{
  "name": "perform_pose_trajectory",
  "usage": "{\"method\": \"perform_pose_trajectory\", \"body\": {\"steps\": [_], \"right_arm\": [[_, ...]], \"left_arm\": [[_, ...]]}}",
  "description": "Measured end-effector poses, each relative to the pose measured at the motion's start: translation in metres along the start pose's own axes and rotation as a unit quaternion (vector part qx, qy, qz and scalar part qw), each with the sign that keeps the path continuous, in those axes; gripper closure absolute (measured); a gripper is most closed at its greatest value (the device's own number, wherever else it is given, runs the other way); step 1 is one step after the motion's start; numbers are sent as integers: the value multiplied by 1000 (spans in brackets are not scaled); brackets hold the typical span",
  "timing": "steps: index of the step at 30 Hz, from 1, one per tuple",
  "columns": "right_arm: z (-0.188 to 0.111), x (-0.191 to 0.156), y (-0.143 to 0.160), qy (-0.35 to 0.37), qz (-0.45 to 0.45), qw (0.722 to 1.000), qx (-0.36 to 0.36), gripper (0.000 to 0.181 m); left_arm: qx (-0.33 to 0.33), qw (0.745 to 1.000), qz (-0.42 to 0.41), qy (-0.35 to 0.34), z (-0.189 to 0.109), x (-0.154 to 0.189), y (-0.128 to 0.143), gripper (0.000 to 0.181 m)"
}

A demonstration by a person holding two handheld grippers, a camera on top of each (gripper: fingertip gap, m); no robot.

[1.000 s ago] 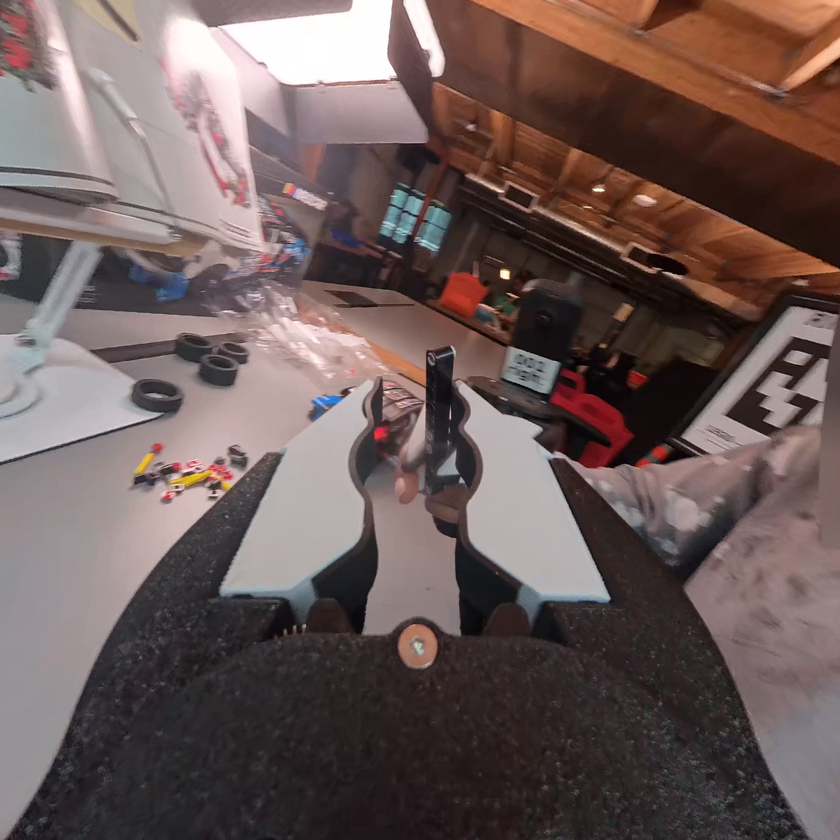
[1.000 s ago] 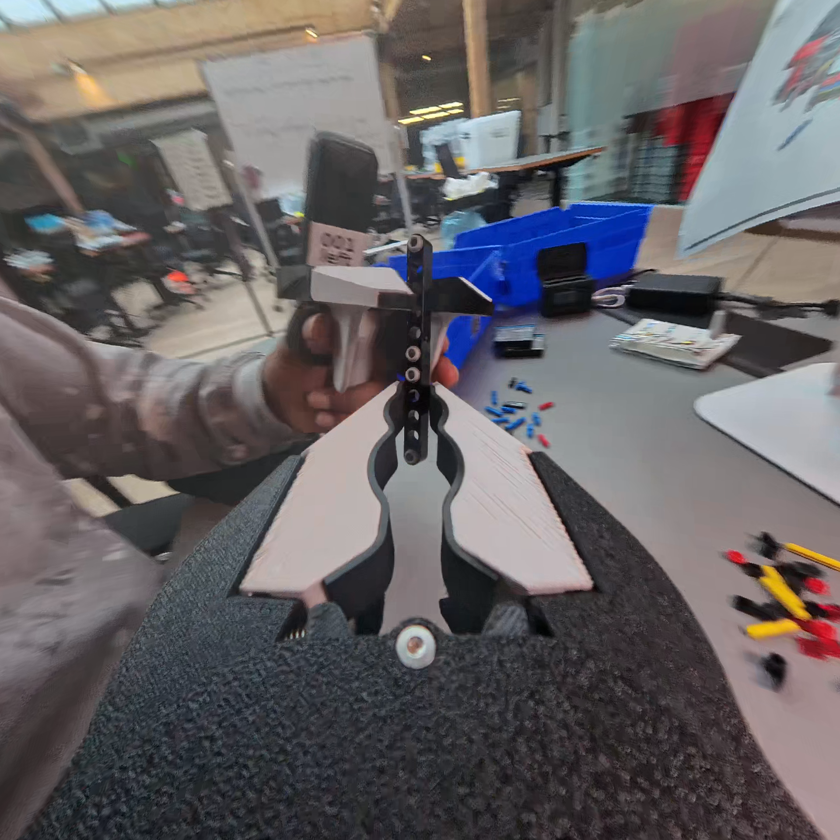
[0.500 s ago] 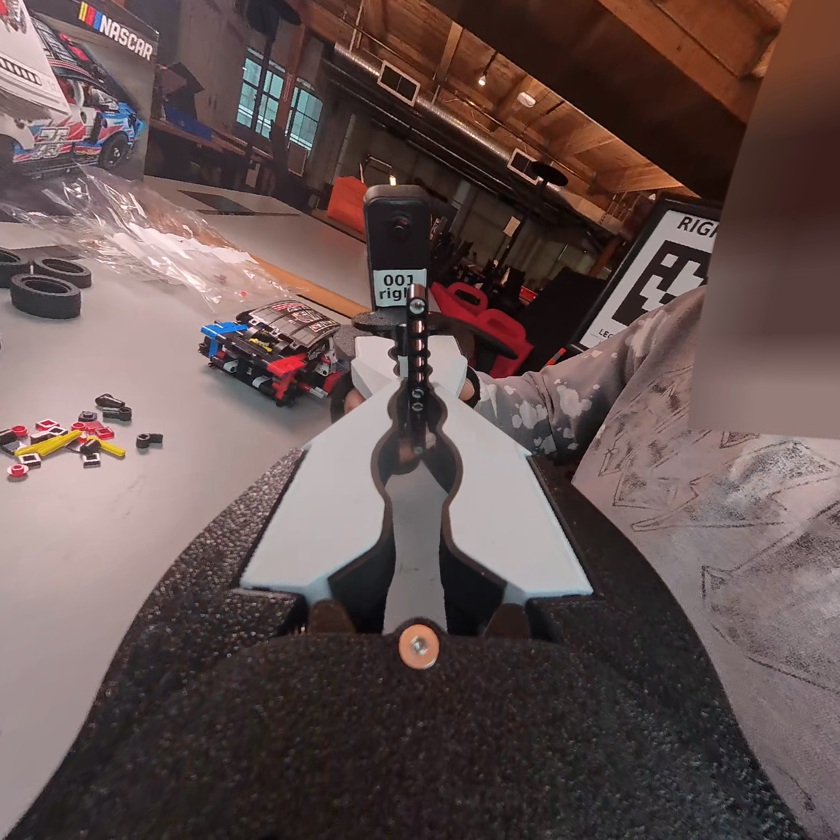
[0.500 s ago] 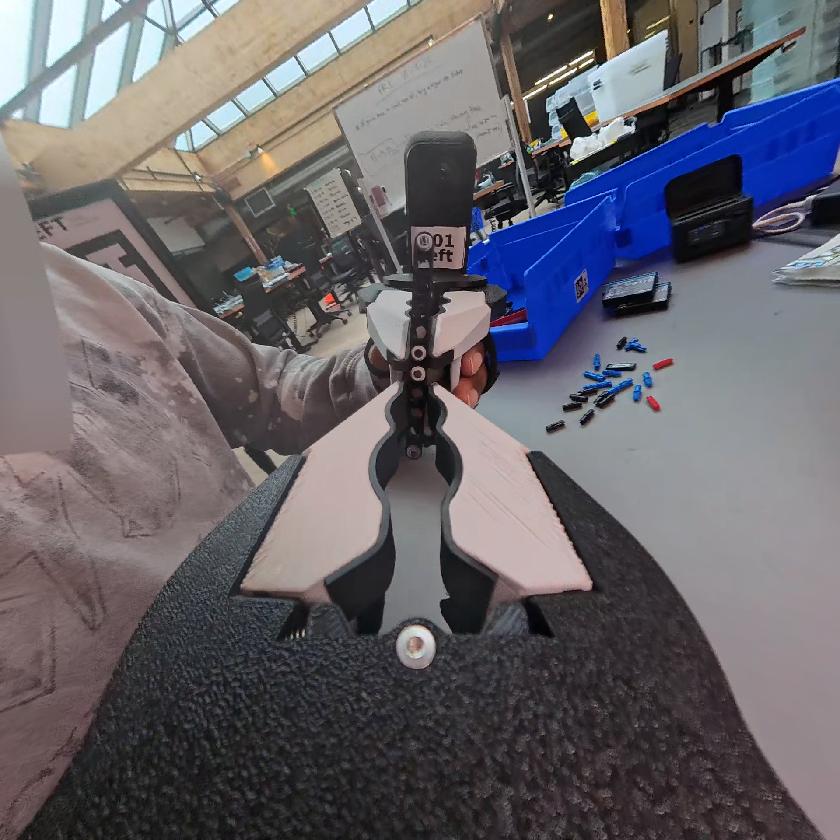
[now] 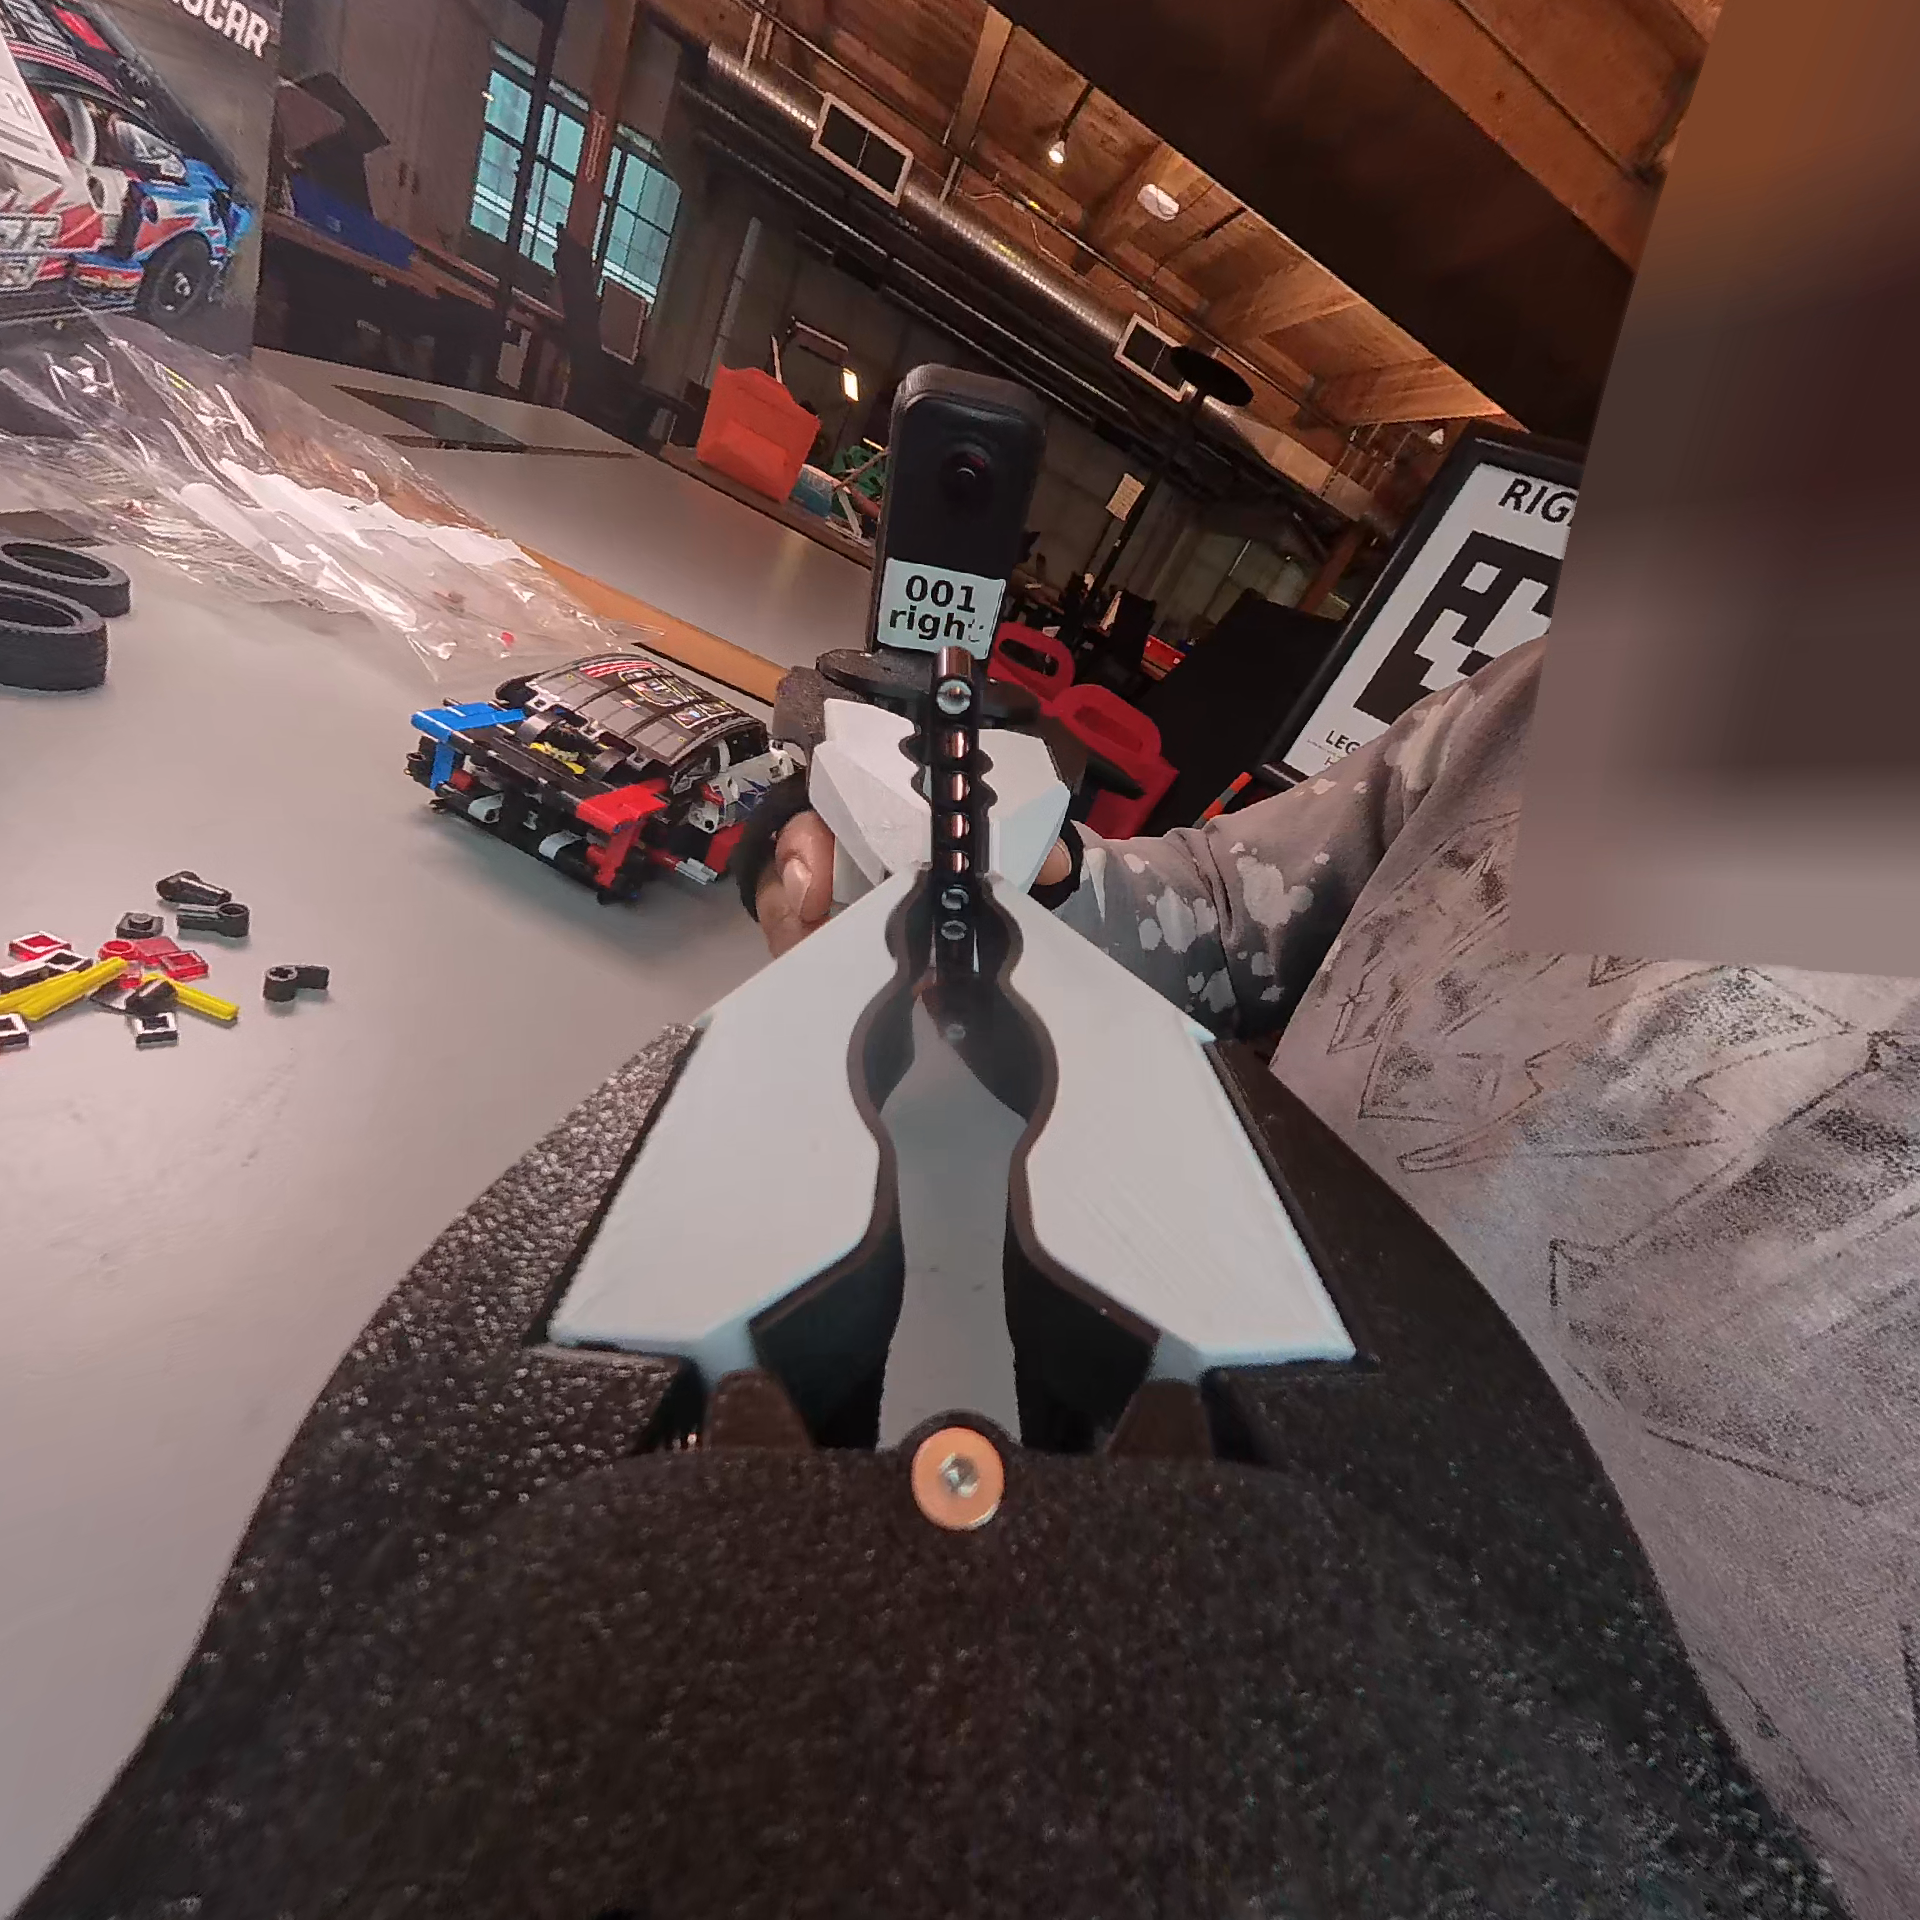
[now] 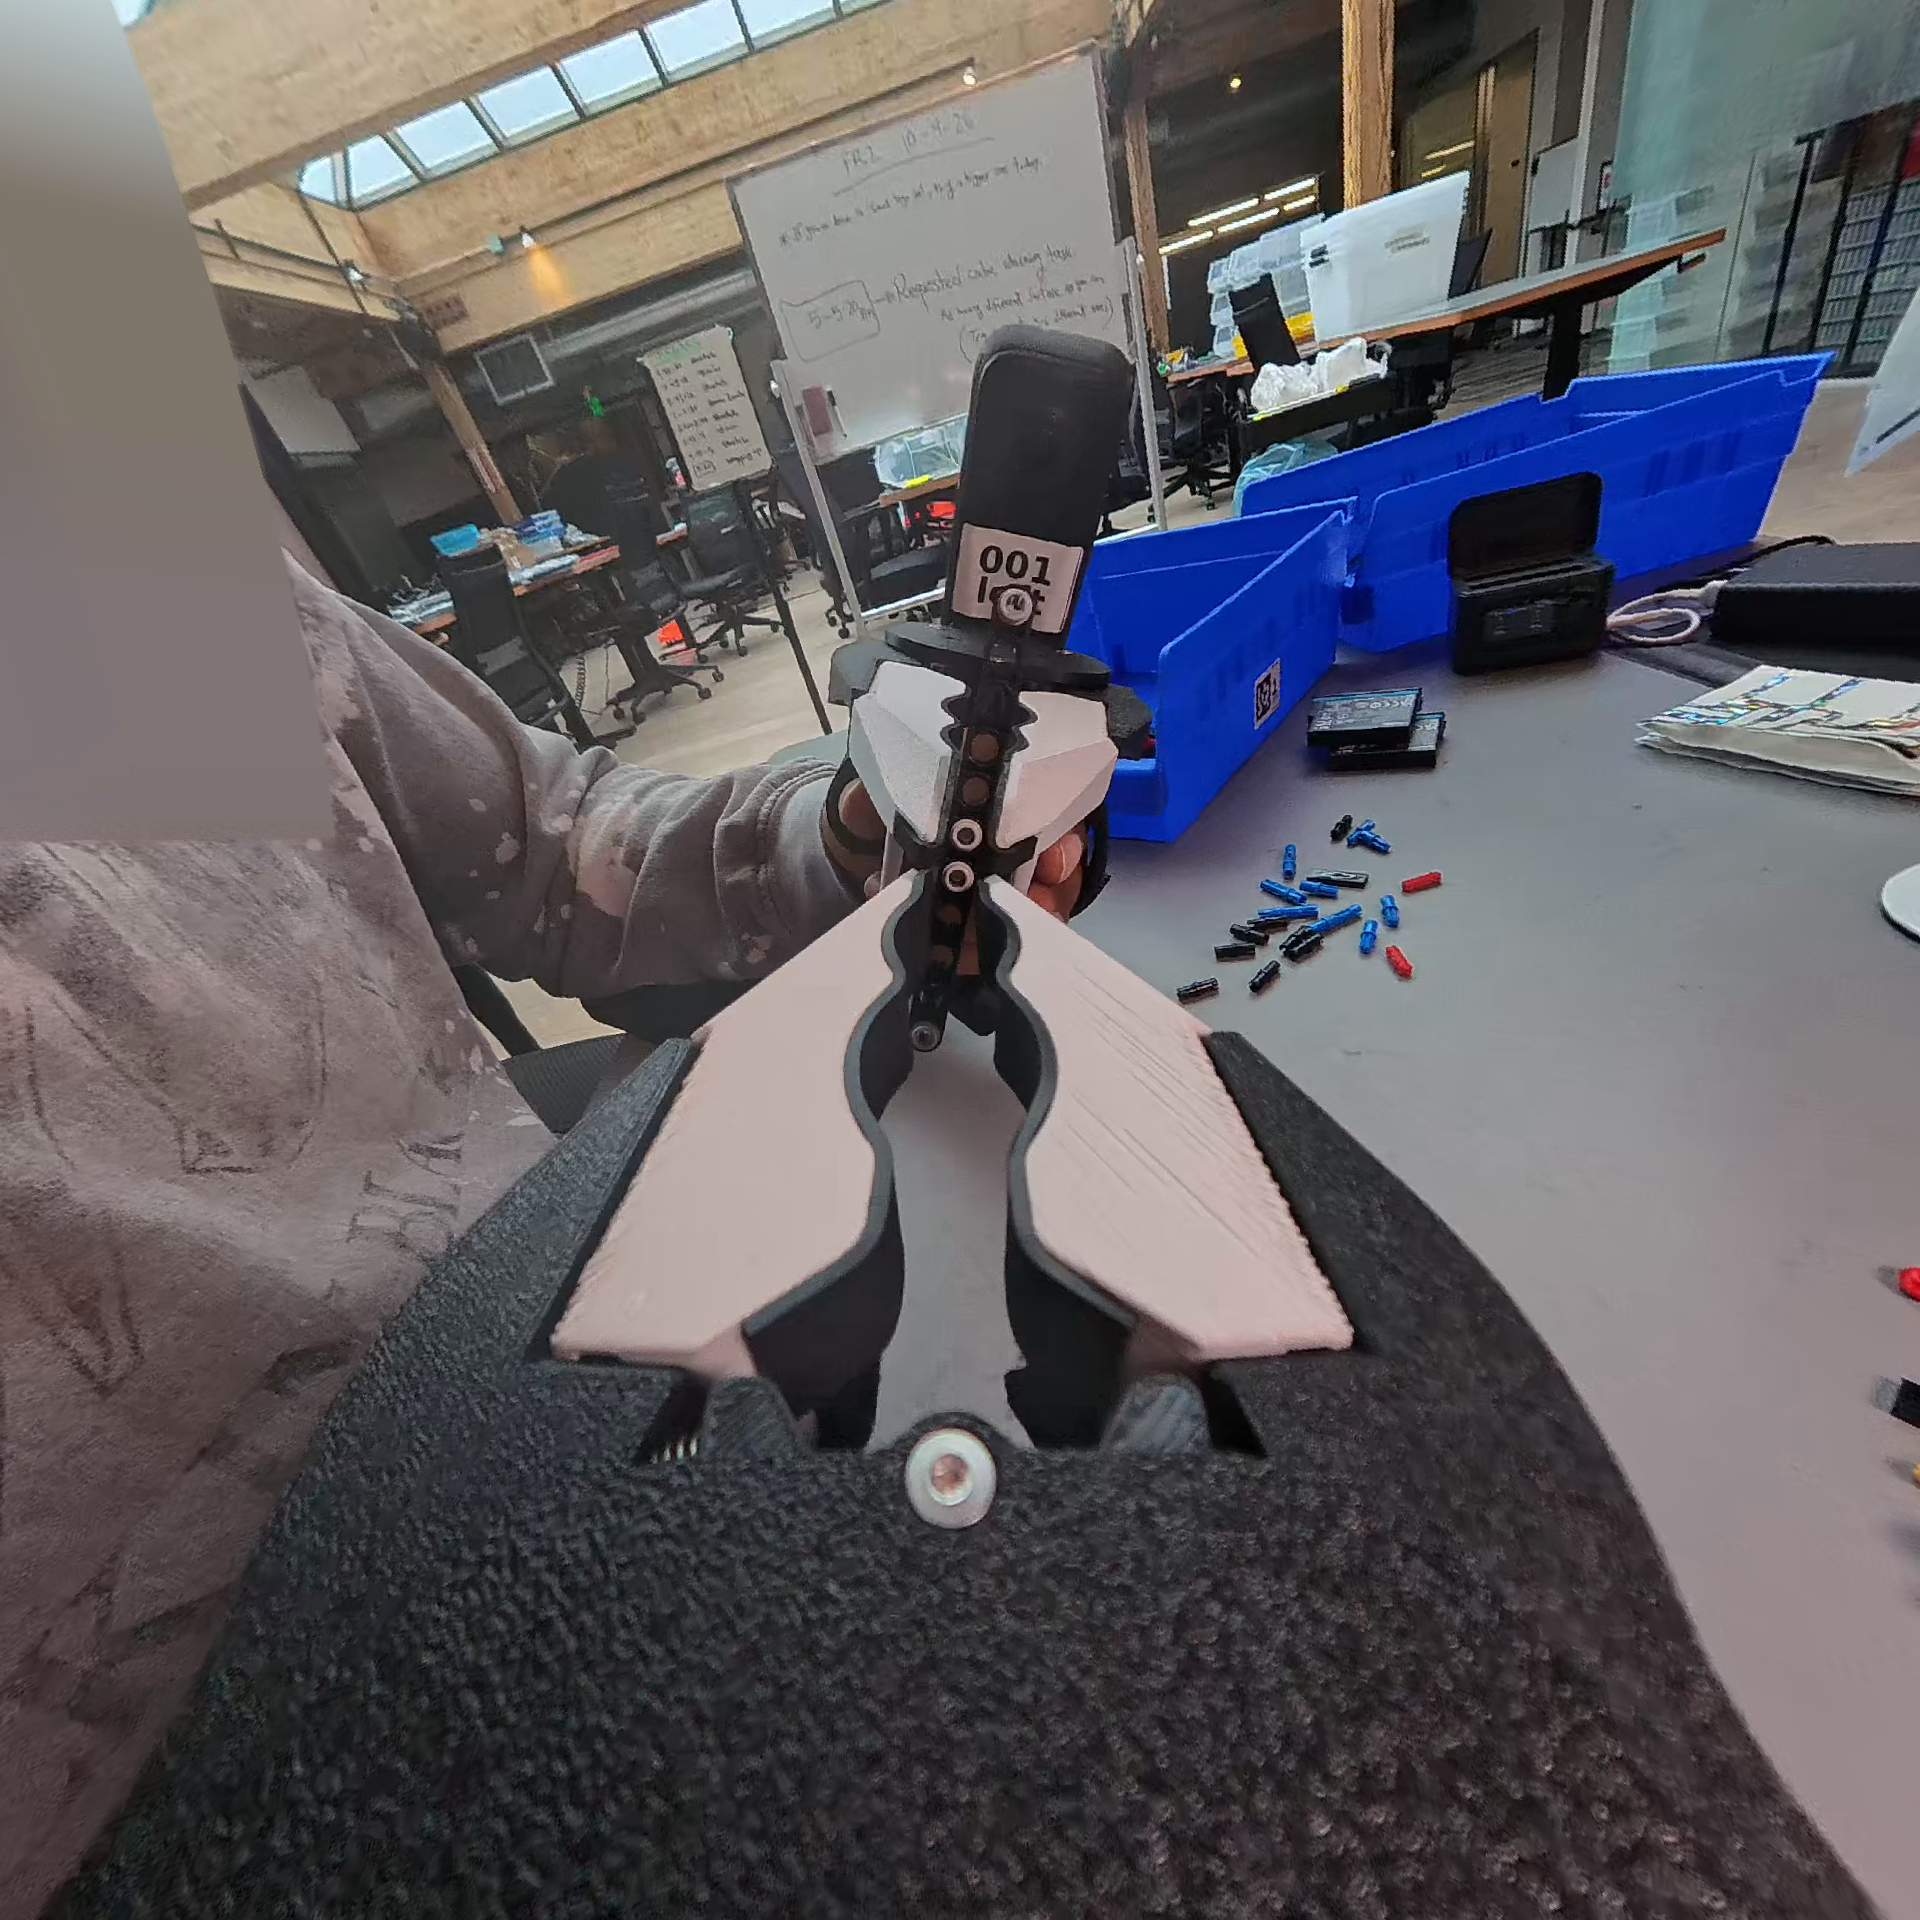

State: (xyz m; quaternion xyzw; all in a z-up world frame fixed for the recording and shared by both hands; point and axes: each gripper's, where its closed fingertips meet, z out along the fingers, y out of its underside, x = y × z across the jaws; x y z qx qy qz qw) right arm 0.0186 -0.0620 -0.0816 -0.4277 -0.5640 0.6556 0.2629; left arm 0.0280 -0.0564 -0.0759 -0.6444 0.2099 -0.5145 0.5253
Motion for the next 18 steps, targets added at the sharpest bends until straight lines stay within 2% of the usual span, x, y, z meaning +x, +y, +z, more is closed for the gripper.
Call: {"method": "perform_pose_trajectory", "body": {"steps": [4,9,18], "right_arm": [[0,-8,5,-23,-14,1000,-16,174],[0,-19,20,-51,-37,996,-55,176],[4,-16,24,-29,-64,995,-66,178]], "left_arm": [[-26,999,8,15,1,7,6,177],[-92,995,35,27,1,16,24,176],[-113,991,68,-9,-4,13,27,176]]}}
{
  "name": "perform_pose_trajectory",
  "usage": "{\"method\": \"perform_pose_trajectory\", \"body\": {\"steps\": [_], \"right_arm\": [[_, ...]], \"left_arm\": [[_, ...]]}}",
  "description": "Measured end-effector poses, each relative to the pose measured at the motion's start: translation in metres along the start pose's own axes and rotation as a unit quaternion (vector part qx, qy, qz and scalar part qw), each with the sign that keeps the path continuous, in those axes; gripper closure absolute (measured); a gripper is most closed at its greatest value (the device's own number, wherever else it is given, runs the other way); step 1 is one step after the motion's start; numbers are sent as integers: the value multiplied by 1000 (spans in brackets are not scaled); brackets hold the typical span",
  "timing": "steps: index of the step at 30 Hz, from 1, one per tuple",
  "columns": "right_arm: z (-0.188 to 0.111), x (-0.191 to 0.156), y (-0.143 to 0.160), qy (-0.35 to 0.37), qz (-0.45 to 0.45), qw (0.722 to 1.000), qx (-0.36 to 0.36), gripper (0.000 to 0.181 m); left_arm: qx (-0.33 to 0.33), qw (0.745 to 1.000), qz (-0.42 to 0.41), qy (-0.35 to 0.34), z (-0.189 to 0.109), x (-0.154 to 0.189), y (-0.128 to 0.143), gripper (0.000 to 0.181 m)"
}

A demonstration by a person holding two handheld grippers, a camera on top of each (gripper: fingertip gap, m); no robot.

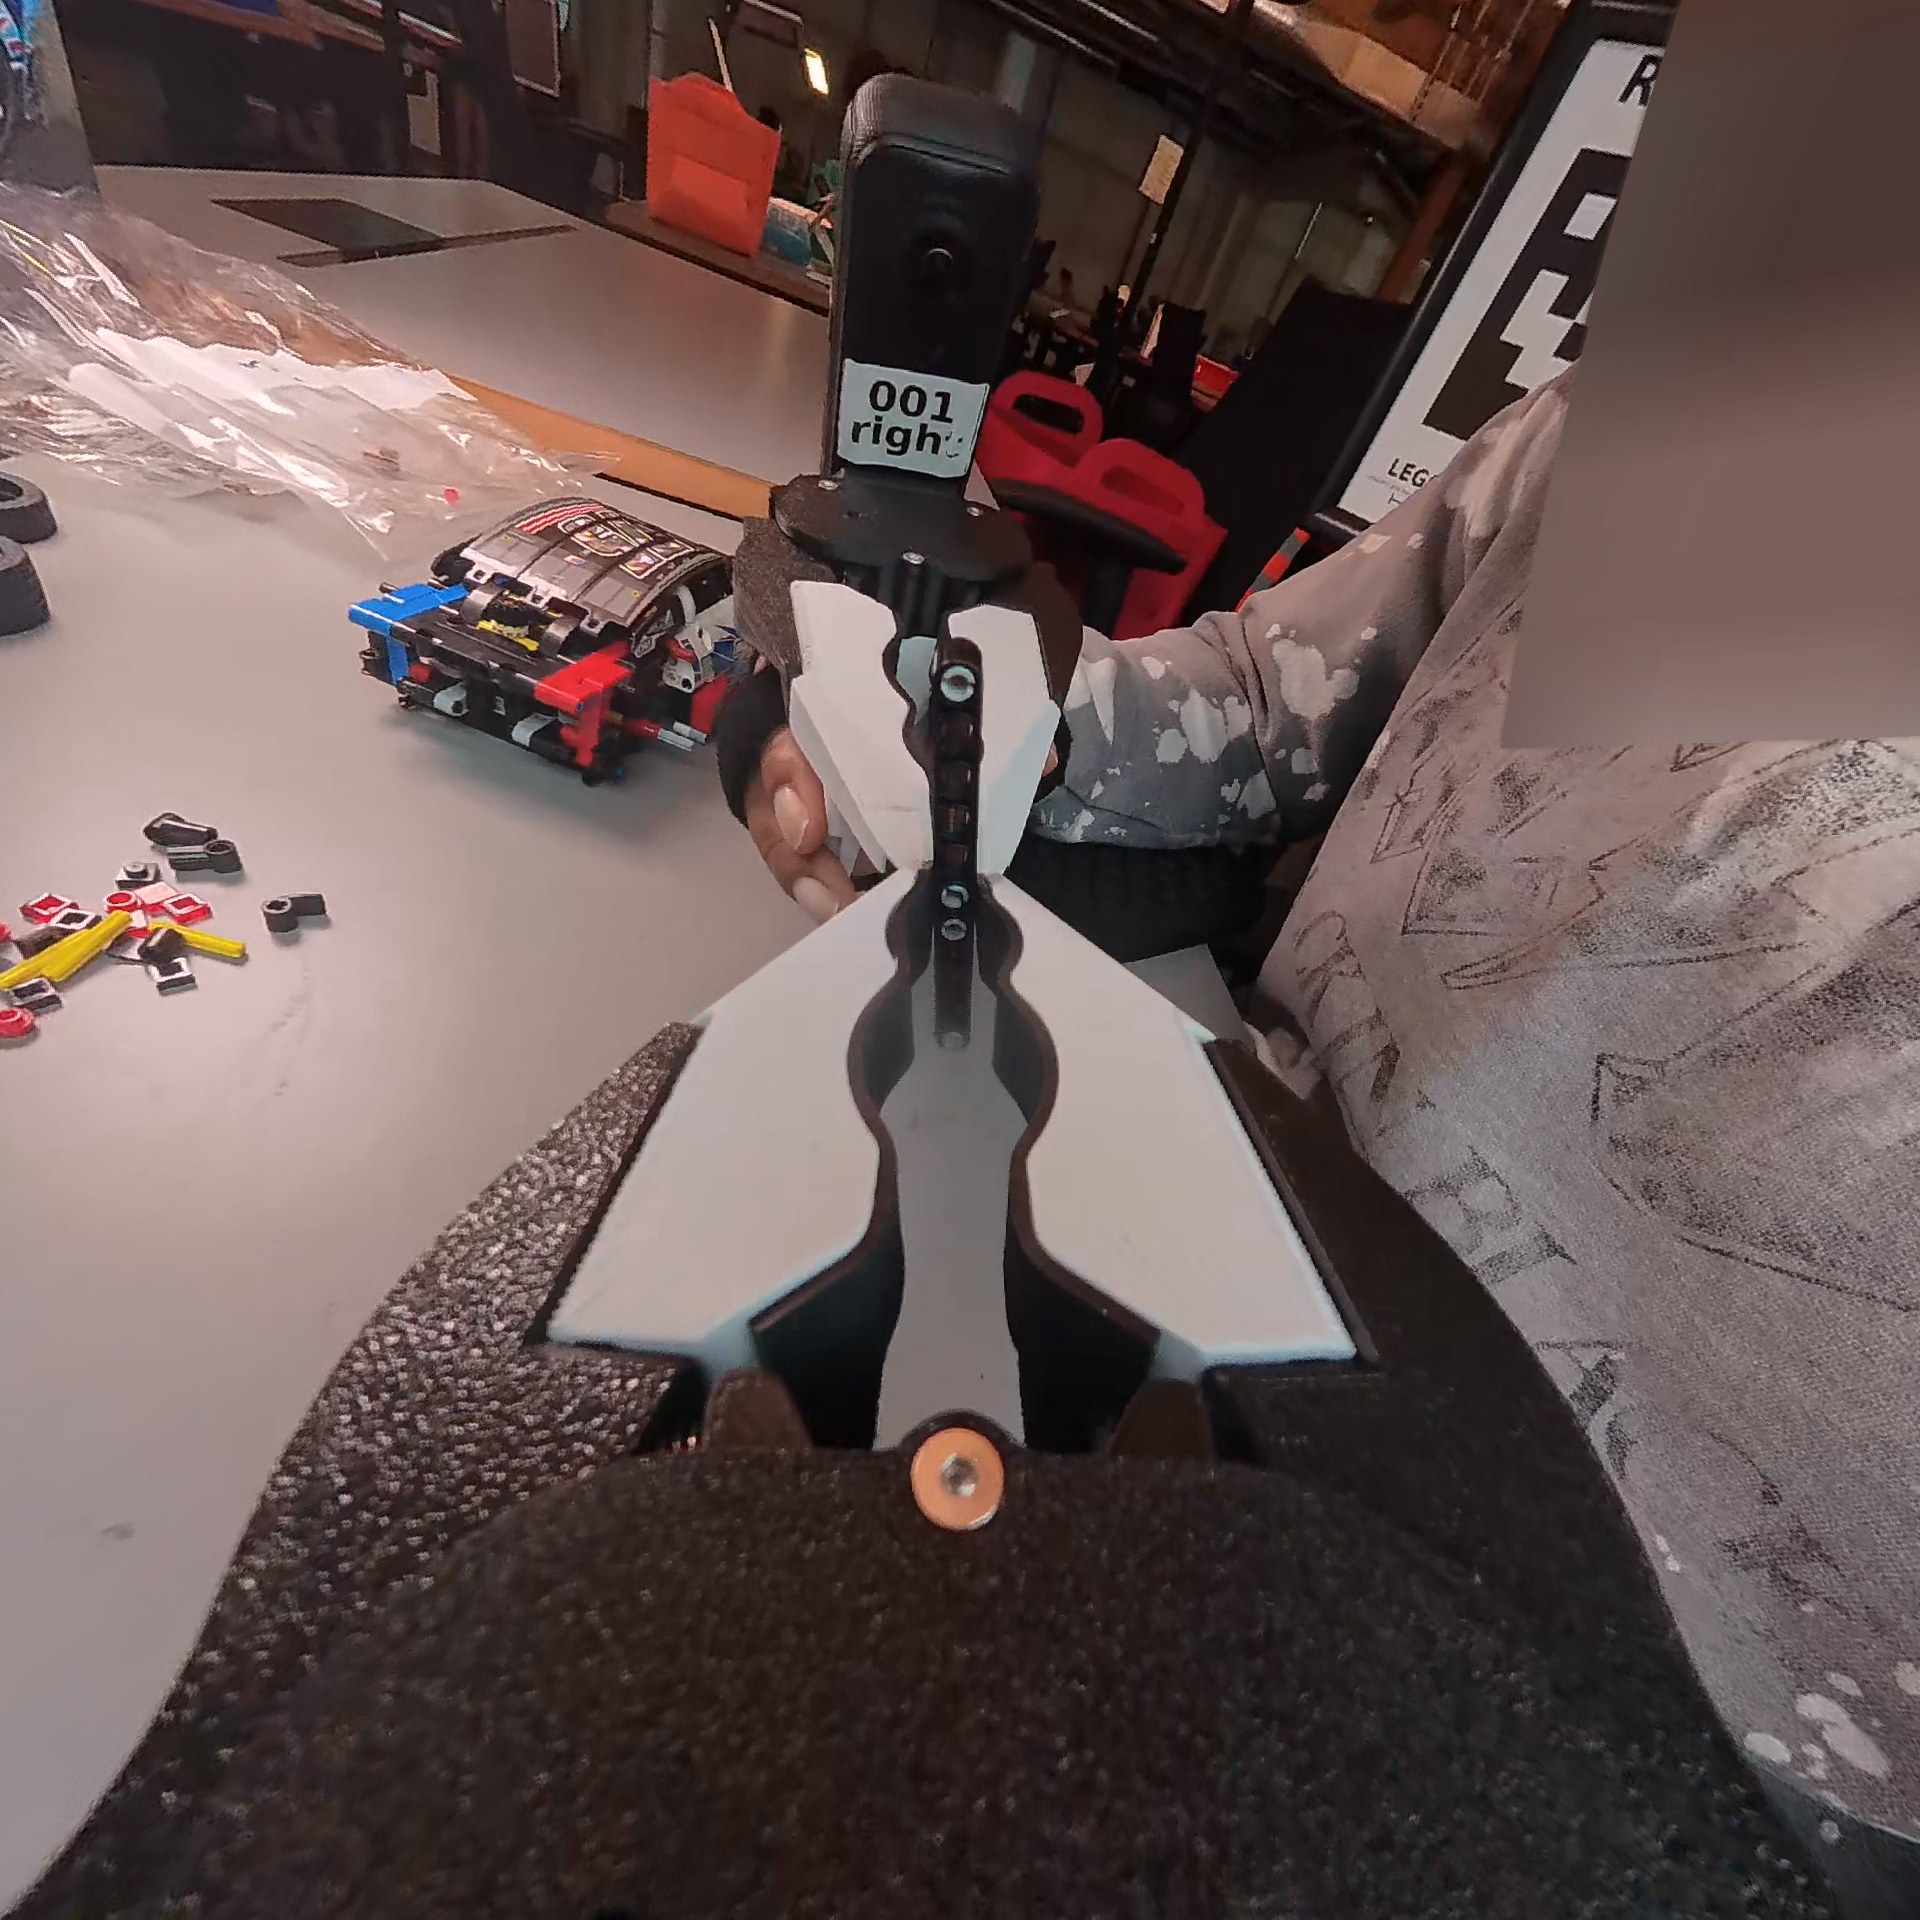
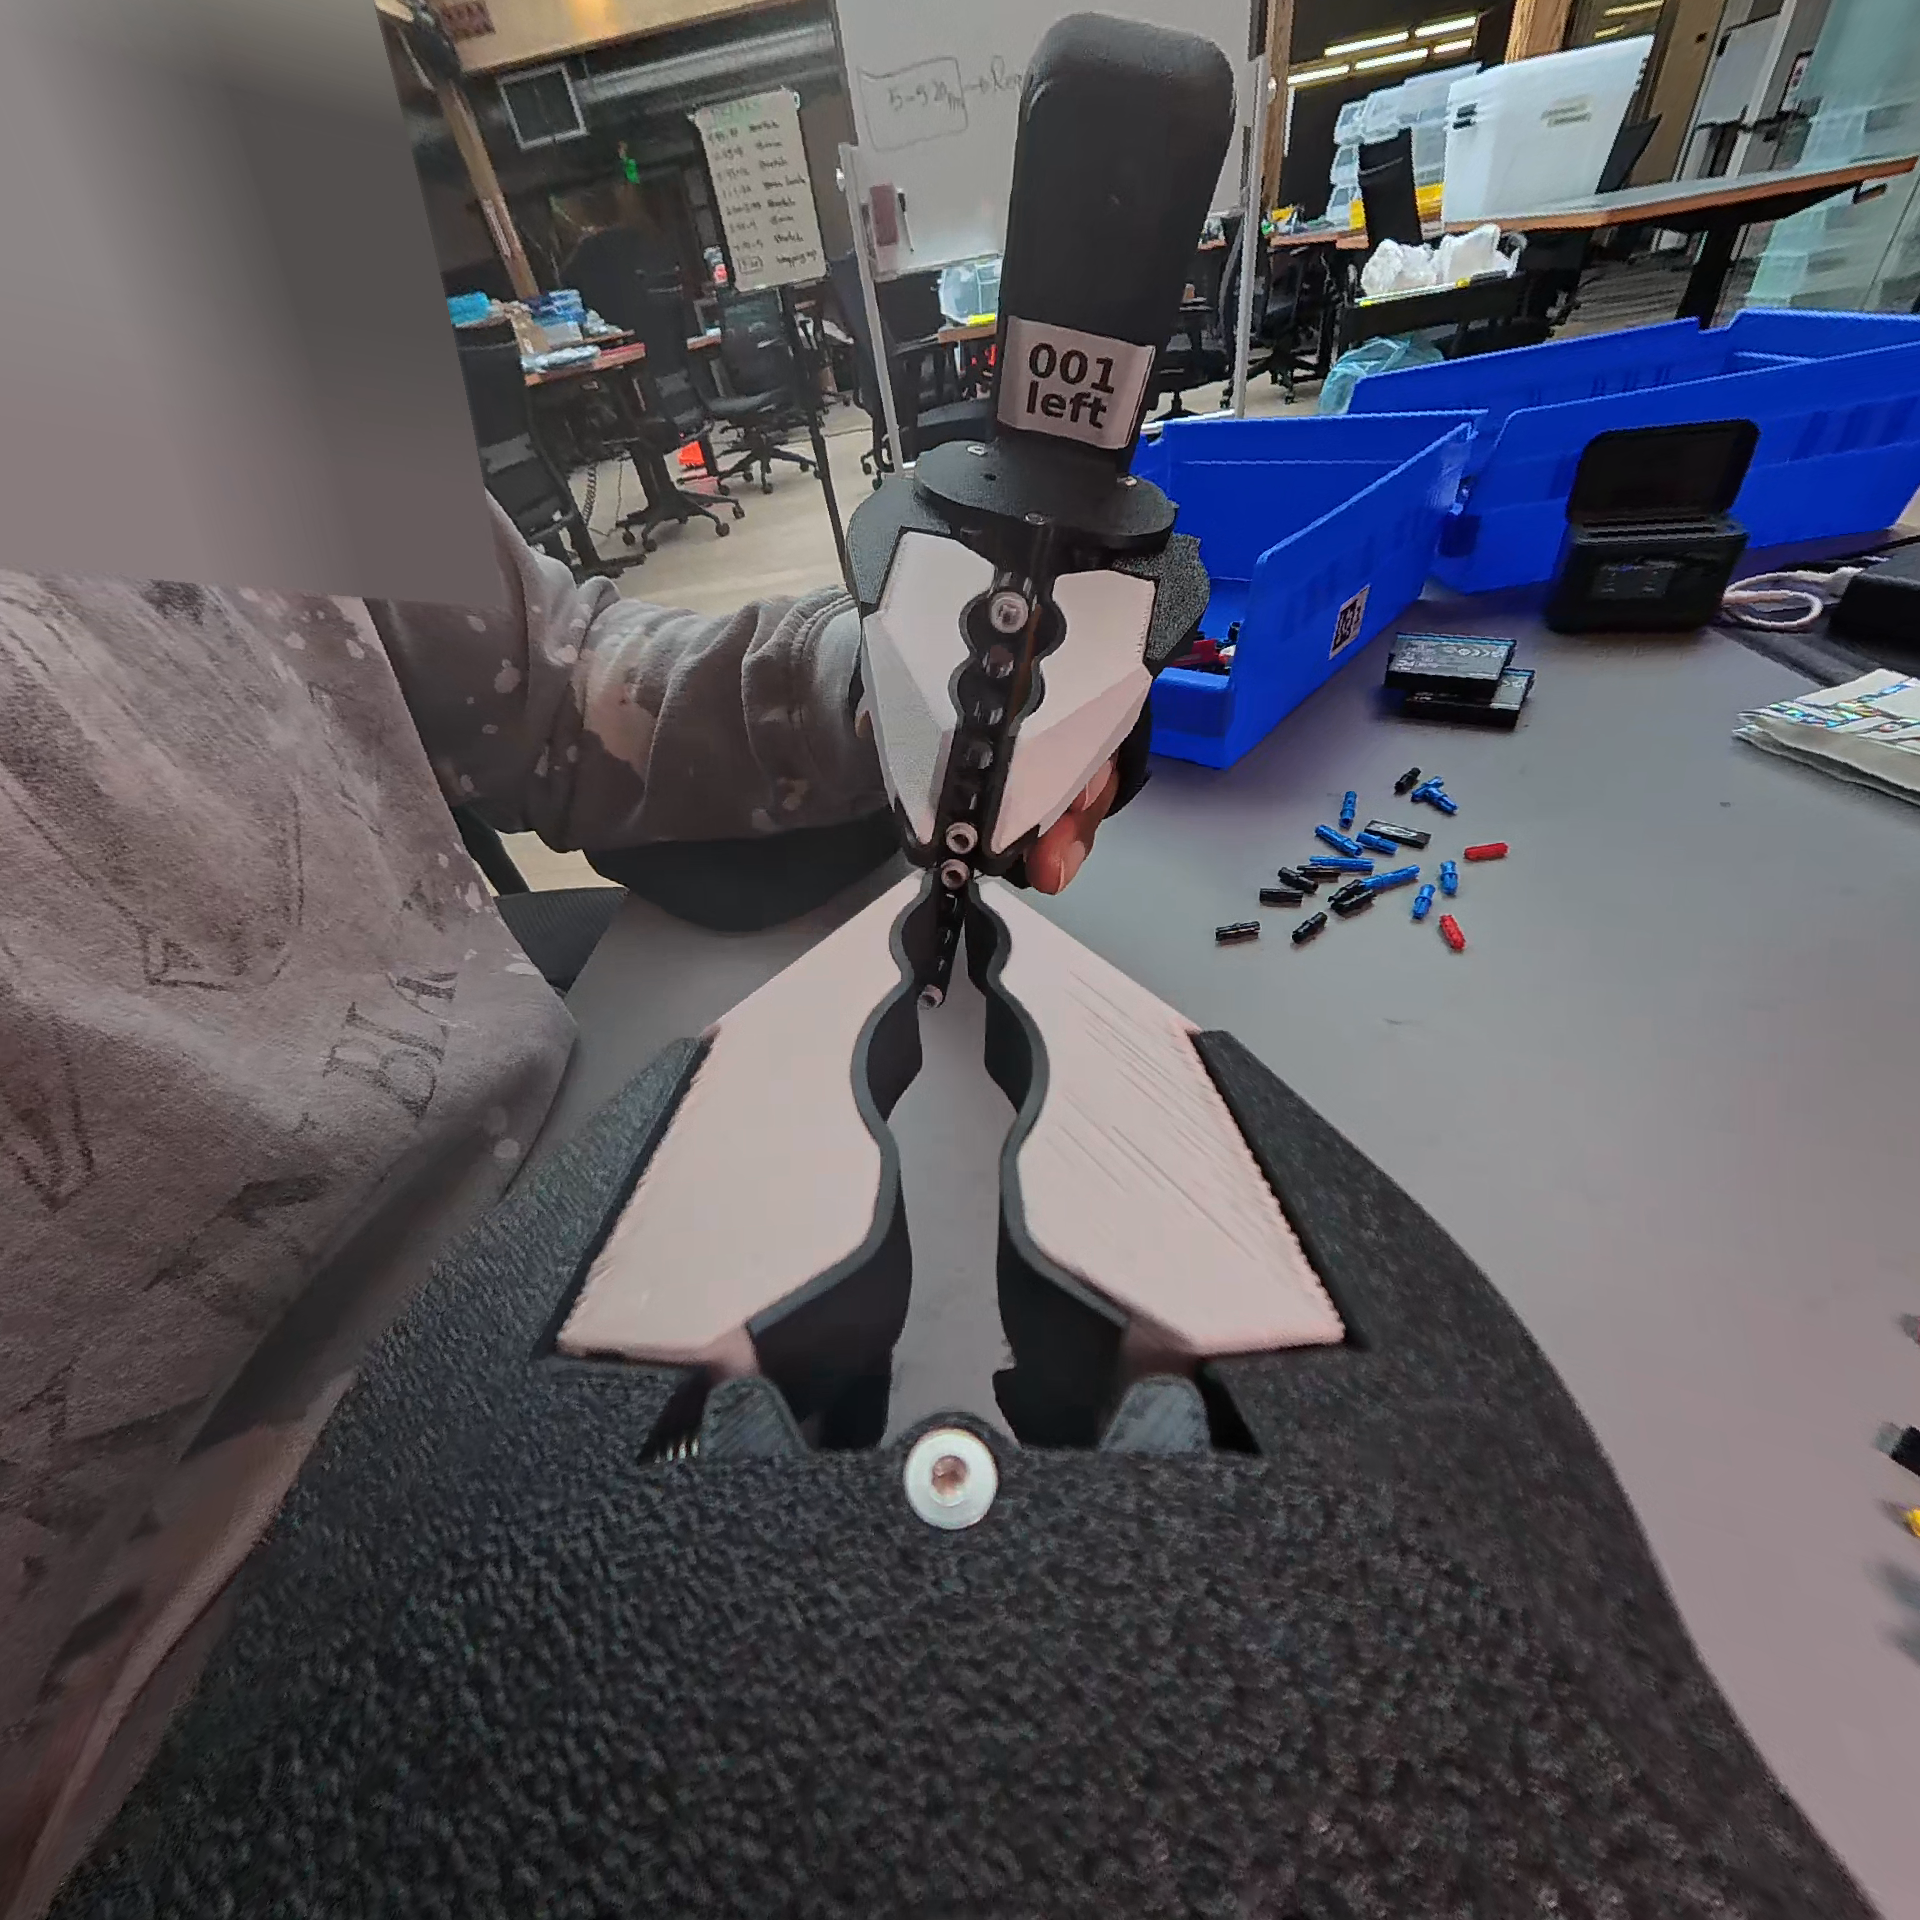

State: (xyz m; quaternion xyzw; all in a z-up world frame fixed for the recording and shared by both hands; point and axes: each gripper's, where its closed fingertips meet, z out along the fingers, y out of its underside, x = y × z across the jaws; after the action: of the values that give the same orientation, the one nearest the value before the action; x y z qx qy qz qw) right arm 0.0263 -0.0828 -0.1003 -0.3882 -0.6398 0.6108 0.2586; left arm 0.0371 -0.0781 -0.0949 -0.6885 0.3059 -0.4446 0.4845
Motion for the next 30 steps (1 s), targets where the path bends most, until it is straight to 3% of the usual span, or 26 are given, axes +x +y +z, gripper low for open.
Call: {"method": "perform_pose_trajectory", "body": {"steps": [13,15,19,21,27,30], "right_arm": [[-8,16,-14,30,35,997,56,181],[-14,16,-22,26,44,996,75,166],[-10,11,-28,24,44,995,90,159],[-8,9,-28,23,40,995,91,174],[-13,14,-28,8,95,991,90,175],[-15,17,-27,-9,141,985,98,175]], "left_arm": [[22,1000,-19,-2,-6,-5,-3,176],[28,999,-22,0,-6,-6,-4,176],[22,999,-29,7,0,-4,0,176],[19,999,-33,9,4,-4,4,176],[15,999,-39,2,4,-8,6,164],[7,999,-40,5,5,-7,8,172]]}}
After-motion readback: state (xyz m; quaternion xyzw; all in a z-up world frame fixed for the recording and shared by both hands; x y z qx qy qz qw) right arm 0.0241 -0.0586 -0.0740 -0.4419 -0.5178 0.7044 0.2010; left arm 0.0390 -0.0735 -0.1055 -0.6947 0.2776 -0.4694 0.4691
